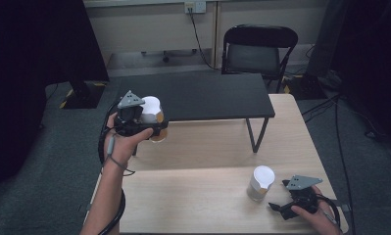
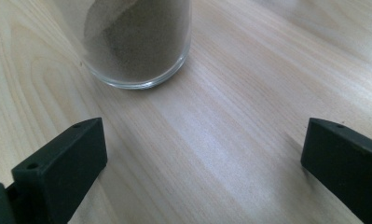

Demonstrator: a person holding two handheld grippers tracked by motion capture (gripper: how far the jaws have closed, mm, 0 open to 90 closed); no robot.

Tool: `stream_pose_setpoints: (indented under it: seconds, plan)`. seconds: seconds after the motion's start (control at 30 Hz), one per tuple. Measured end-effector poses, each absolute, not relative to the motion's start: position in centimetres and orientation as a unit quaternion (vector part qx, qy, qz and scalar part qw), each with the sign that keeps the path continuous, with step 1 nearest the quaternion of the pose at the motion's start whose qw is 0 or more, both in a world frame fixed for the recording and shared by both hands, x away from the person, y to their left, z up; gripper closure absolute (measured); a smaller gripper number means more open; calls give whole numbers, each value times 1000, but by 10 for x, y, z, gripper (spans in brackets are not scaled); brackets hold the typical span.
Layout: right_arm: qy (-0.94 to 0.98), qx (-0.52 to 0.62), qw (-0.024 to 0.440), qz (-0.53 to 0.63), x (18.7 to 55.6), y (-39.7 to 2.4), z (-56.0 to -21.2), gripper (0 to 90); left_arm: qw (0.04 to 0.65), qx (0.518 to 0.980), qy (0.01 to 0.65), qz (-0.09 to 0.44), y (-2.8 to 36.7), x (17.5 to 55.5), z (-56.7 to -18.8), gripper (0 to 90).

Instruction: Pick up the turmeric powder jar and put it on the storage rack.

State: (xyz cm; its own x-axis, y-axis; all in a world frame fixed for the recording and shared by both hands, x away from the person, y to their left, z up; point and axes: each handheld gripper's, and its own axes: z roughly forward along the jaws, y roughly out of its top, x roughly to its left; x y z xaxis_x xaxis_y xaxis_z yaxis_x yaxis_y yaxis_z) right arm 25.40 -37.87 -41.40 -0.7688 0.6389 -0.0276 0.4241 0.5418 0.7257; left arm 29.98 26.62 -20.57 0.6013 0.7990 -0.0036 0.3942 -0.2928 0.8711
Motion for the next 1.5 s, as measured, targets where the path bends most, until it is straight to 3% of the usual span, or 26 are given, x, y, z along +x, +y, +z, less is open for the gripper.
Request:
stream_pose_setpoints:
  seconds: [0.87,1.5]
  plan:
    - [866,307,146,367,254,-379,-414,0,441,760,413,239,257,328,-176,308]
    - [866,307,146,367,254,-379,-414,0,424,753,437,251,234,358,-176,307]
